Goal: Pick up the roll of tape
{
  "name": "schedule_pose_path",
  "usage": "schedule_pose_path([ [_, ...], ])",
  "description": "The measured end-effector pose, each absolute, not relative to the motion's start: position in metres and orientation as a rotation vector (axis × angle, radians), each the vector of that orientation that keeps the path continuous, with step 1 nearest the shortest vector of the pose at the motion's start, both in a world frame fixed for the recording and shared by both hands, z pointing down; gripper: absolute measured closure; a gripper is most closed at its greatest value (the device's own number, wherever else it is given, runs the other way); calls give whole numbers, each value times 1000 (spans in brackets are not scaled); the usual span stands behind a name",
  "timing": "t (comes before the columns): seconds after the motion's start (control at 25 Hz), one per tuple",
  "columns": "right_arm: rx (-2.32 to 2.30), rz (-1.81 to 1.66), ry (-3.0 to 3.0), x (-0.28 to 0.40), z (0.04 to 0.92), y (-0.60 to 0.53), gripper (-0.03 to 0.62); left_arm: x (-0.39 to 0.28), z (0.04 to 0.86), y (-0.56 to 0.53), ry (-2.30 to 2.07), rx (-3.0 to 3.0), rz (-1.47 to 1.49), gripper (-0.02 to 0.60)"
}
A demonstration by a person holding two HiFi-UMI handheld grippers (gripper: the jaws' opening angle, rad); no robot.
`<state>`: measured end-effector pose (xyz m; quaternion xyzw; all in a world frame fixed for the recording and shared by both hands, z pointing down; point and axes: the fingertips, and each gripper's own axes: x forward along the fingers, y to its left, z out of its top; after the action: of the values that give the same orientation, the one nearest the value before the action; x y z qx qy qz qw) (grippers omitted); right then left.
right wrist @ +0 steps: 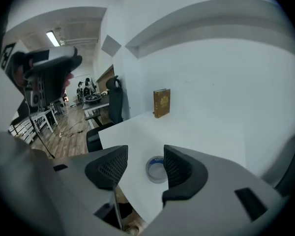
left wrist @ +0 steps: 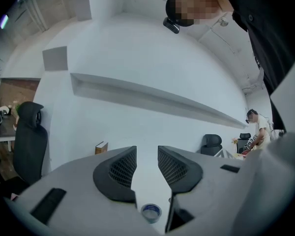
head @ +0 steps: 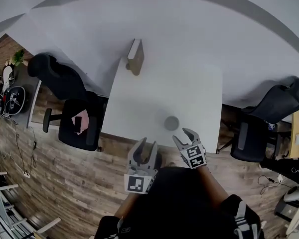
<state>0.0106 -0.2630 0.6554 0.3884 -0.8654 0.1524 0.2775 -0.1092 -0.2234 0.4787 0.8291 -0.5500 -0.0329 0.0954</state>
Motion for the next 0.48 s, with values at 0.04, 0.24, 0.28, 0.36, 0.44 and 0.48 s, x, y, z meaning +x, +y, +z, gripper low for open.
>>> schedule_pose_path([
  [0.04,1027,430,-2294,6,670,-273,349,-113,480,-235,-1621,2463,-95,446],
  [0.24,933,552,-2110,-4,746,-306,287,-131,489,-282,-1563,2472,-70,445],
  [0.28,923,570,-2068,-3,761,-311,275,-134,493,-289,-1551,2468,-59,445],
  [0.36,922,597,-1997,3,786,-320,261,-139,498,-302,-1530,2458,-46,445],
  [0.44,948,631,-1941,12,802,-328,258,-143,502,-312,-1514,2455,-42,445],
  [0.48,962,654,-1916,15,808,-332,258,-145,504,-317,-1505,2451,-36,445],
])
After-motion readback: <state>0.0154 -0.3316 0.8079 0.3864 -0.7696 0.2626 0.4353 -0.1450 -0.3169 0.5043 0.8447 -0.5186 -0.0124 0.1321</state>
